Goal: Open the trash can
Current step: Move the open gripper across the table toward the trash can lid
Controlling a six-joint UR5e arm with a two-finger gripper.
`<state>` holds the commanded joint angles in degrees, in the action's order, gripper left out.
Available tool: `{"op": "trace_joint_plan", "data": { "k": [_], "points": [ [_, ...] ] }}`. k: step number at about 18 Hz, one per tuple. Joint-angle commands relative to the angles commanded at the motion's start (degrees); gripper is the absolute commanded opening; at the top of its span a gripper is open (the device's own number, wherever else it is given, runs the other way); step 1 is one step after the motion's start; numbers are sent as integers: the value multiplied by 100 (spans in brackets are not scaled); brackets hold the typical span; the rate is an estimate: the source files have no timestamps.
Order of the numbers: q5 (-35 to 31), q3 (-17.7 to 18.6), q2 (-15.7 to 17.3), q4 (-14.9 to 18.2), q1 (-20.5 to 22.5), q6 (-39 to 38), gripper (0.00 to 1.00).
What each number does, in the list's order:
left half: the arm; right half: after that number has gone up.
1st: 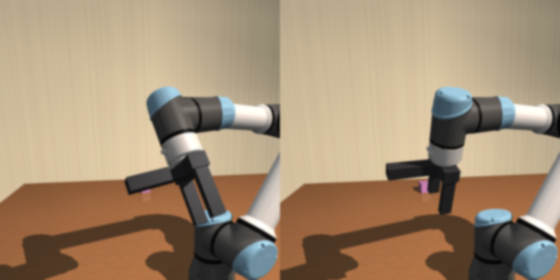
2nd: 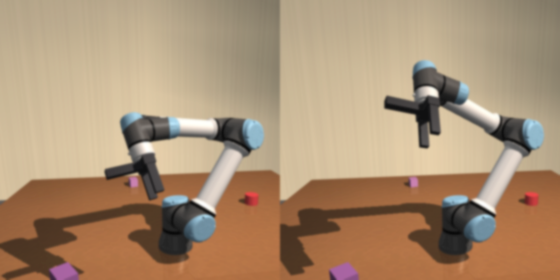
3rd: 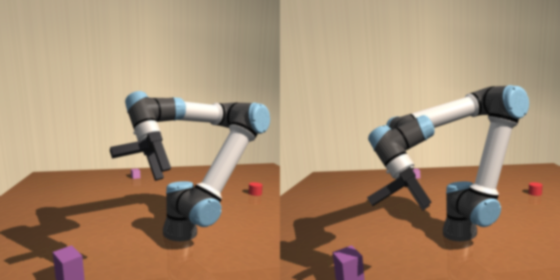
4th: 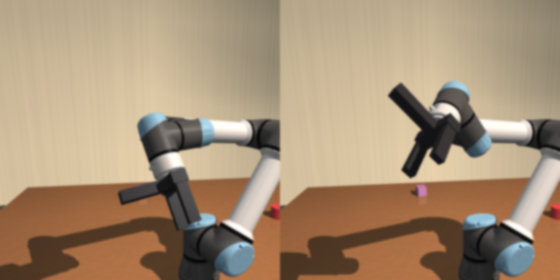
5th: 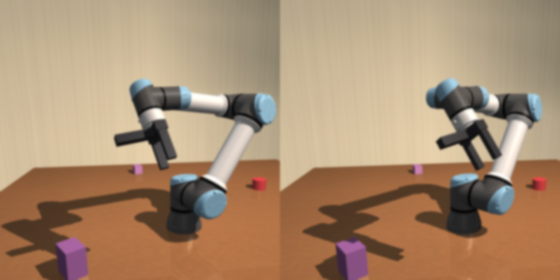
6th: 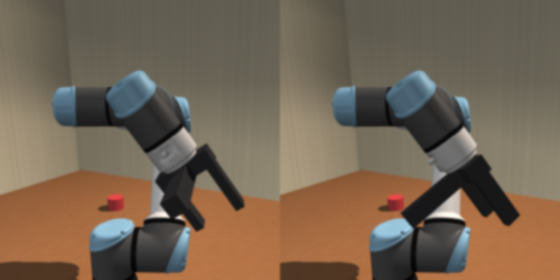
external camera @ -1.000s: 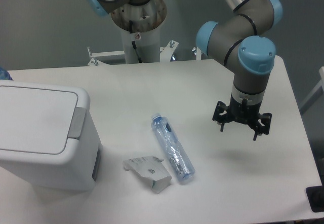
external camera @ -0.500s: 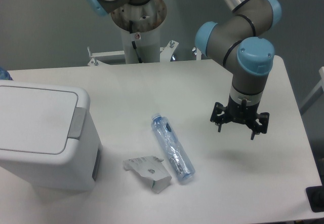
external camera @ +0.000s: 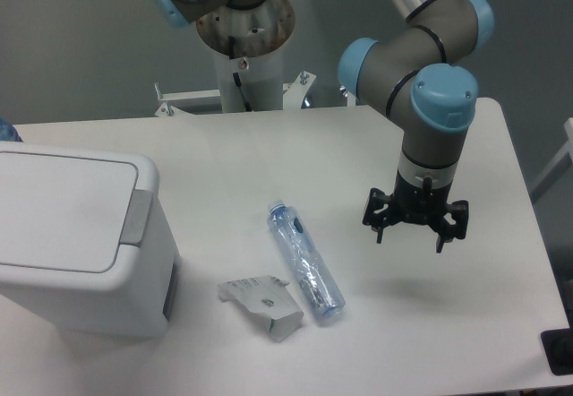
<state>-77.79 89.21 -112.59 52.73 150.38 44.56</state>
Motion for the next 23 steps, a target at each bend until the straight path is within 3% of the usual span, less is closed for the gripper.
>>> {"op": "trace_joint_plan", "data": {
  "k": [5,14,23],
  "points": [
    [448,-79,141,0,-166,-623,100],
    [633,-597,220,-9,-632,-2100,100],
    [1064,-580,685,-9,-1160,-2997,100]
  ]
}}
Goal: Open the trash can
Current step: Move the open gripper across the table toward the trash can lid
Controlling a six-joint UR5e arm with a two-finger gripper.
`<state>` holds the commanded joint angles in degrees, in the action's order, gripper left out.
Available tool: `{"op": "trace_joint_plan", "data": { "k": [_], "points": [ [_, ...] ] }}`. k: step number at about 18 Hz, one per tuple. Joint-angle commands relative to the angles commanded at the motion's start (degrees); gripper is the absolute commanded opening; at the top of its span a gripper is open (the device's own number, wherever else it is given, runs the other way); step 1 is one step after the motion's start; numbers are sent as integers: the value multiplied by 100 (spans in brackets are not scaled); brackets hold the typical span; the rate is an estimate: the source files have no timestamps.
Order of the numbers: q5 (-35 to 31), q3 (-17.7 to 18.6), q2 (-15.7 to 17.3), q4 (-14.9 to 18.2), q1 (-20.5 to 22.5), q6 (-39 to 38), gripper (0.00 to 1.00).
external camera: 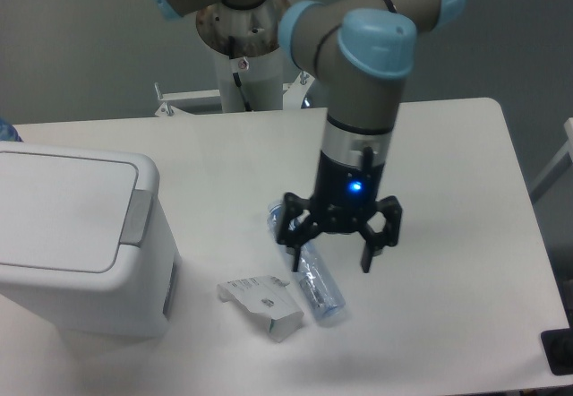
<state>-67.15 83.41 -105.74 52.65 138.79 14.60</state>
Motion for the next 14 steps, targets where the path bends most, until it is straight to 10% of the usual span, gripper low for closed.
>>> {"op": "trace_joint_plan", "data": {
  "k": [14],
  "points": [
    [62,466,616,62,-774,-299,100]
  ]
}}
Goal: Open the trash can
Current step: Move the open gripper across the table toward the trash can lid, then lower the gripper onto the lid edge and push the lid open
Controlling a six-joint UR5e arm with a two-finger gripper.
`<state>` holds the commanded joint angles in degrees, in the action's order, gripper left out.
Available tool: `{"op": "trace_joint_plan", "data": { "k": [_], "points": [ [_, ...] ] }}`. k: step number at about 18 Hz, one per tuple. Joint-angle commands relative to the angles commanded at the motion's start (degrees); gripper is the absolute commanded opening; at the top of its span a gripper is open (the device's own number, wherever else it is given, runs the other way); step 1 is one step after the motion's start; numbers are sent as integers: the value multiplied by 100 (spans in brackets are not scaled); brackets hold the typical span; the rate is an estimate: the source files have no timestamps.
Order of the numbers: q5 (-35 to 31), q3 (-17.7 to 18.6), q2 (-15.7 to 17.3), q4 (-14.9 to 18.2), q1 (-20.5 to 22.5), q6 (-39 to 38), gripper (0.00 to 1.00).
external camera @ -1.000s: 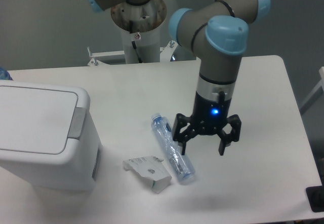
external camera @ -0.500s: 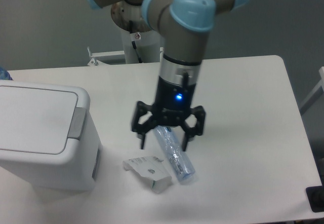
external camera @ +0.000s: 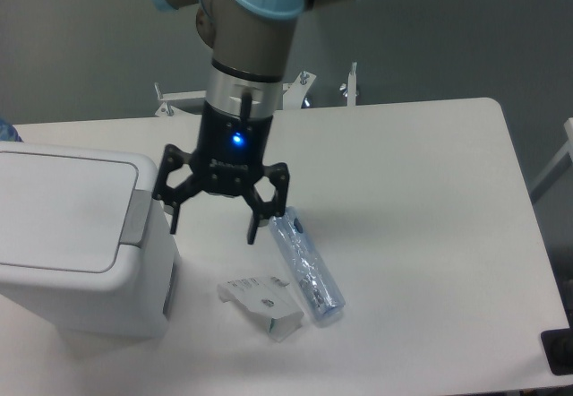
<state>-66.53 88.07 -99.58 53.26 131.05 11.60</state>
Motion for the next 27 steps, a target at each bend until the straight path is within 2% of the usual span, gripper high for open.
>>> {"op": "trace_joint_plan", "data": {
  "k": [8,27],
  "points": [
    [-44,114,-88,-9,-97,26,100],
    [-35,220,-71,-18,-141,9,100]
  ]
}}
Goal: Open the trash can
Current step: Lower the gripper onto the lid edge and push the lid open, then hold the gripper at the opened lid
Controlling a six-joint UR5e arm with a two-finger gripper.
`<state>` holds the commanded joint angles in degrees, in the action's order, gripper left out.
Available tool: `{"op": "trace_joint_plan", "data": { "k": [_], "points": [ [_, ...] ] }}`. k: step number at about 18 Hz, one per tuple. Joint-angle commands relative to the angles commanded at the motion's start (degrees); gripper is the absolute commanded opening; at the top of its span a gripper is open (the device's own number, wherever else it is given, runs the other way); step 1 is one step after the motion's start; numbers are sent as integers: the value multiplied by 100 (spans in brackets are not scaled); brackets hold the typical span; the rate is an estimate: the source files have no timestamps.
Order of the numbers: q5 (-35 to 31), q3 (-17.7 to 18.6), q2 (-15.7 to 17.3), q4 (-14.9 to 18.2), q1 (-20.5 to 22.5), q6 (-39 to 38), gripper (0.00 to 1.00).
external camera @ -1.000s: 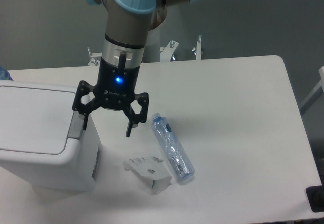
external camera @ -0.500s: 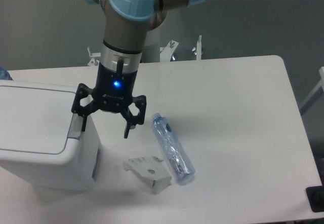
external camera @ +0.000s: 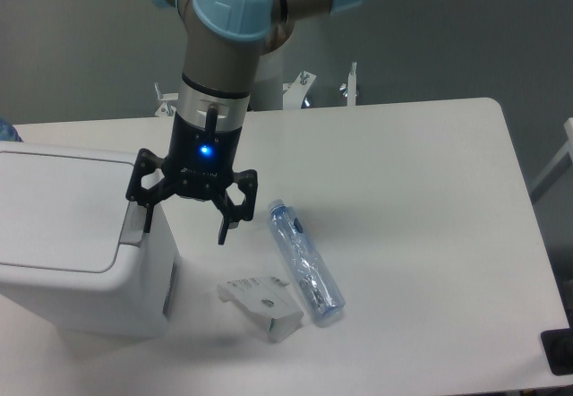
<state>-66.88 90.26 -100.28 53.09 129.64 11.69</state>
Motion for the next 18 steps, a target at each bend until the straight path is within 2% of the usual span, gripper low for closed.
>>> {"op": "trace_joint_plan", "data": {
  "k": [9,13,18],
  "points": [
    [9,9,44,9,-9,-18,100],
    [-61,202,53,-17,-114,-9,100],
    [-79,185,53,-18,-114,-9,100]
  ]
}}
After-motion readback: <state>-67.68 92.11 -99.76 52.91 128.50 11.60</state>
